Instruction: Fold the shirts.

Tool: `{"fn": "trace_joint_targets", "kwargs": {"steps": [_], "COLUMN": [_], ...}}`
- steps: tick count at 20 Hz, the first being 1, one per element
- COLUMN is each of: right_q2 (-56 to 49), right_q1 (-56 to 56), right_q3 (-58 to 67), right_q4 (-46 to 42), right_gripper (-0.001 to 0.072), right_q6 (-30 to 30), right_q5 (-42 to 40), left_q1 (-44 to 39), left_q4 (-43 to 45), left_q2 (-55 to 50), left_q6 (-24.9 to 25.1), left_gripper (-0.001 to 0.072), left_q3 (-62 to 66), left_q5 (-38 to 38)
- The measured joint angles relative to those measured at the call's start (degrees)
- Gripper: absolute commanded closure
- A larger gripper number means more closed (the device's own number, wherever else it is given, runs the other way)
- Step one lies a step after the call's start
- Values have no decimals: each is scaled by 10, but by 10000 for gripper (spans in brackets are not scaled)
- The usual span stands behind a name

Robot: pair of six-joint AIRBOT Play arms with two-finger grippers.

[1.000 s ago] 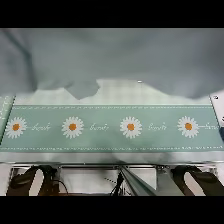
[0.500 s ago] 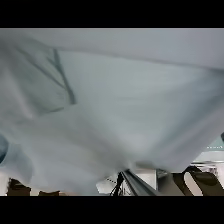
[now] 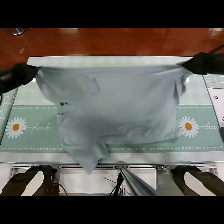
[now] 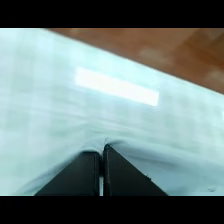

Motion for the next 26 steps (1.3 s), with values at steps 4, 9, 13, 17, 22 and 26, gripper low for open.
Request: {"fn": "trace_joint_targets", "kwargs": {"steps": [4,9,13,17,22,26], "right_q2": [-185,-354,-381,-325,-154,-6], "right_q1": [0,-17,-86,-167,-225,-238], "right_q3": [66,194,252,231,3,-202], "right_q4": [56,154,191,121,79,90], "right_gripper": [688,73,77,89,88,88], "right_q6": [-9,38,36,12,-10,-23], "right_q5": [-63,-52,52,180,116,57], "left_q1": [-32,-39,35,146,205,216], "left_q4": [-33,-110,-105,-77,-31,-16], "left_q2": [-145,-229,-242,-232,-163,-111], "left_q6": [12,16,26,57,82,102], "left_gripper": [681,2,2,3,3,3], "left_q3": [43,75,109,99,-79,-214], "left_q5": [52,60,-79,-271,-360,-359]}}
